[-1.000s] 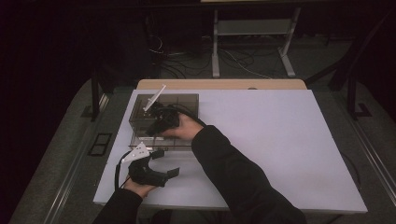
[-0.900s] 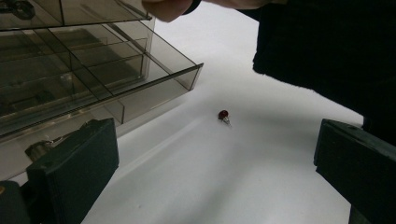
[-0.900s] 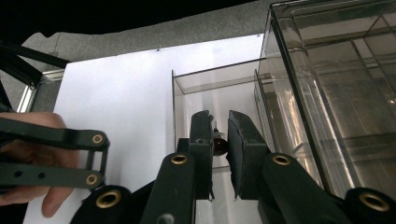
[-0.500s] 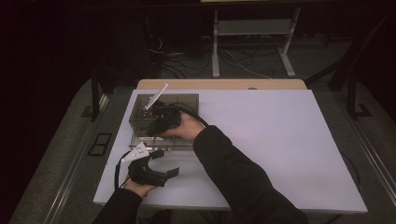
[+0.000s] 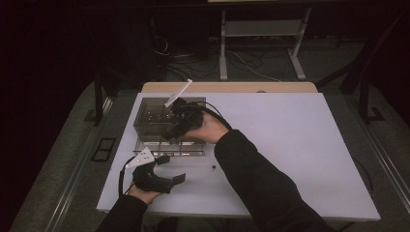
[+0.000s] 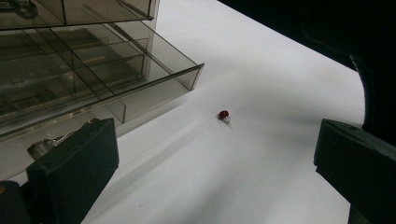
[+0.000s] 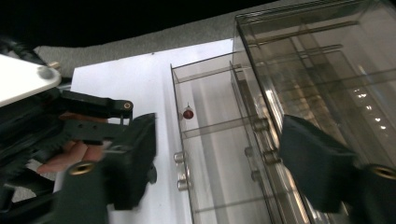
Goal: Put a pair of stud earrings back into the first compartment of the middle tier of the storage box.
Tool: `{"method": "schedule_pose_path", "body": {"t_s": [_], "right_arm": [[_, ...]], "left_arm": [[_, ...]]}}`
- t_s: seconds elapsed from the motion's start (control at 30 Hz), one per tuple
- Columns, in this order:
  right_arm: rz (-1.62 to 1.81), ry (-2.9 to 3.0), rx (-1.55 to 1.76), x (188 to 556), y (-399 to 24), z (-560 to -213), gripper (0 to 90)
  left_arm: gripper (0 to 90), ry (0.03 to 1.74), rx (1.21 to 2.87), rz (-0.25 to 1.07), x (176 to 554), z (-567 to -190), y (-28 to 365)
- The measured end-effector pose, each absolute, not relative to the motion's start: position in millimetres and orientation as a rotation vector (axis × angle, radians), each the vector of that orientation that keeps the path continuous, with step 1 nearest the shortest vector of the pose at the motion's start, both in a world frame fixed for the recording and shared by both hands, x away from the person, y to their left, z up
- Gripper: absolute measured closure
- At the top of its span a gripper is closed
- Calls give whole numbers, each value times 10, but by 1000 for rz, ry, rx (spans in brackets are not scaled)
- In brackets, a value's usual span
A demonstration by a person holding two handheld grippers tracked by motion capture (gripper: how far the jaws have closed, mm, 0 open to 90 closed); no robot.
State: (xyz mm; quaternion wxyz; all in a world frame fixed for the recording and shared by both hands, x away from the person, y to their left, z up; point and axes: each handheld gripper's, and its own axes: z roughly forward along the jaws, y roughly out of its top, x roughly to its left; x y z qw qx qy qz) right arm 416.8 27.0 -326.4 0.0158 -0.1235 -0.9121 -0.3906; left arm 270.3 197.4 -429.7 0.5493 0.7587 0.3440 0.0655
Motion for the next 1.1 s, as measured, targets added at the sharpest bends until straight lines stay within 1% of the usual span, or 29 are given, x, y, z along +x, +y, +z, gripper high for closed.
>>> {"method": "schedule_pose_path", "body": {"t_s": [0.13,0.17,0.2,0.23,0.67,1.1], "right_arm": [[-1243,-2824,-425,4135,115,-3195,104],[-1248,-2831,-441,4122,75,-3181,102],[-1246,-2838,-445,4110,39,-3169,73],[-1243,-2843,-456,4094,5,-3160,0],[-1221,-2873,-549,3947,-435,-3181,1],[-1235,-2843,-599,3749,-747,-3426,1]], "left_arm": [[0,819,1794,157,2703,-4296,1977],[0,819,1795,158,2703,-4296,1977],[0,818,1796,160,2703,-4296,1977],[0,817,1796,160,2703,-4296,1977],[0,820,1797,161,2703,-4296,1979],[0,819,1797,164,2701,-4293,1978]]}}
